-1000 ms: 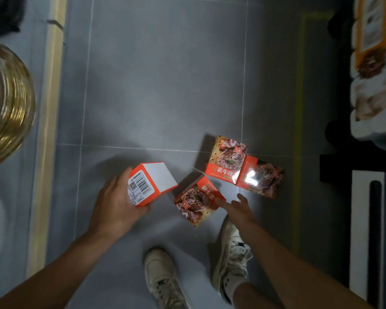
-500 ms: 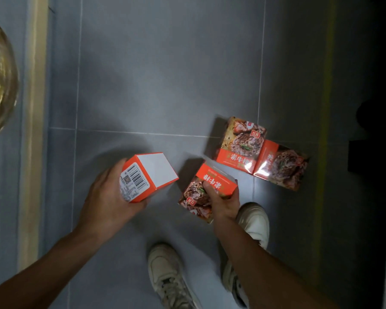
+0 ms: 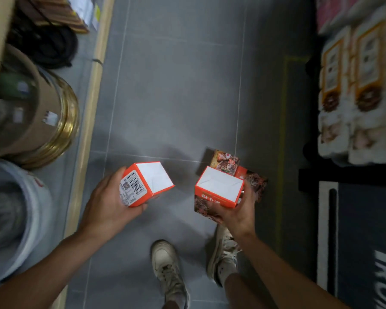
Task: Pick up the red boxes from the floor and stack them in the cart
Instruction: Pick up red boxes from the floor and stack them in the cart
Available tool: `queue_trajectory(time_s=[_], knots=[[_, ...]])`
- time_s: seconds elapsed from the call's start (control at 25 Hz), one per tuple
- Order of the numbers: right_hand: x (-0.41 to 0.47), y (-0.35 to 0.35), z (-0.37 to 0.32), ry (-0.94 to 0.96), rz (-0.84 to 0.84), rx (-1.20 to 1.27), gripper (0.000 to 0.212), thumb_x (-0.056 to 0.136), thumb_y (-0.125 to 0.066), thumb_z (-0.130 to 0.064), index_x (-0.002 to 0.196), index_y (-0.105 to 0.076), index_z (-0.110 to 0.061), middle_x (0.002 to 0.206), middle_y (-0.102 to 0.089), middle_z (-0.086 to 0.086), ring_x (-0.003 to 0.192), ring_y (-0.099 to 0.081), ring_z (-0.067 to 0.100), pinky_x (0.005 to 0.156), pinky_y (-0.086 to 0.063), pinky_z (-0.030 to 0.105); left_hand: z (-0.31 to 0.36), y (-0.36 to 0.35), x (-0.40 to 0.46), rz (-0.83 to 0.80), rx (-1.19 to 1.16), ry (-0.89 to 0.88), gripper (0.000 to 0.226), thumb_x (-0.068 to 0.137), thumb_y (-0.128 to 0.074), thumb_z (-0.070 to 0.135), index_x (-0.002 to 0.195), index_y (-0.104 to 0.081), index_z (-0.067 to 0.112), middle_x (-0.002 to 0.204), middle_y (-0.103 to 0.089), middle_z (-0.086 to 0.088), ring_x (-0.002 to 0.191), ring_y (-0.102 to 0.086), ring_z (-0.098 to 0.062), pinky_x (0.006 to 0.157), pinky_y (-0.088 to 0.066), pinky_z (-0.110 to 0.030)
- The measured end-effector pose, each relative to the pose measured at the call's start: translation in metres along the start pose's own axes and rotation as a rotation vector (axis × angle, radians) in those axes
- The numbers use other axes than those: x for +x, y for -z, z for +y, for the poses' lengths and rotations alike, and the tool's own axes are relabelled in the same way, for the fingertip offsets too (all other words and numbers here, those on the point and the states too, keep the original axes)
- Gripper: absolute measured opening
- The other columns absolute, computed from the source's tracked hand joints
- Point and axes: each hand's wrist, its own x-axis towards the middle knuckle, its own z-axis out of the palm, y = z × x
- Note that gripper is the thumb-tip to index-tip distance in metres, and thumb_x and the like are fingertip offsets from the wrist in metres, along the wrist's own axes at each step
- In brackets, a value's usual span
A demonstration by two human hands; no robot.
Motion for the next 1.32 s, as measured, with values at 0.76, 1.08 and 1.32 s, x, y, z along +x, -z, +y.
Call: queue_trajectory(time_s=[0.76, 1.08, 1.32], knots=[[-0.308, 0.147, -0.55, 0.818, -0.079, -0.1, 0.078, 0.052, -0.097, -0.033, 0.113, -0.05, -0.044, 0.116, -0.063, -0.005, 0.11, -0.063, 0.009, 0.091, -0.053, 0.029, 0.294, 0.448, -0.232, 0.469, -0.274, -0.264, 0.093, 0.054, -0.095, 0.037, 0.134, -0.048, 0.036, 0.116, -0.066, 0.012, 0.108, -0.064, -0.013, 0.094, -0.053, -0.036], [-0.377, 0.191, -0.616, 0.997, -0.02, -0.133, 0.09, 0.059, -0.098, -0.032, 0.127, -0.04, -0.046, 0.13, -0.056, -0.009, 0.12, -0.053, 0.006, 0.1, -0.047, 0.032, 0.332, 0.496, -0.309, 0.608, -0.347, -0.371, 0.1, 0.054, -0.093, 0.046, 0.14, -0.043, 0.039, 0.122, -0.062, 0.014, 0.116, -0.059, -0.009, 0.096, -0.053, -0.042], [-0.397, 0.191, -0.648, 1.111, -0.192, -0.114, 0.091, 0.059, -0.097, -0.034, 0.13, -0.04, -0.041, 0.133, -0.054, -0.007, 0.122, -0.05, 0.006, 0.098, -0.043, 0.026, 0.347, 0.513, -0.374, 0.79, -0.271, -0.342, 0.099, 0.057, -0.092, 0.045, 0.142, -0.043, 0.034, 0.126, -0.061, 0.013, 0.119, -0.057, -0.009, 0.097, -0.052, -0.042]])
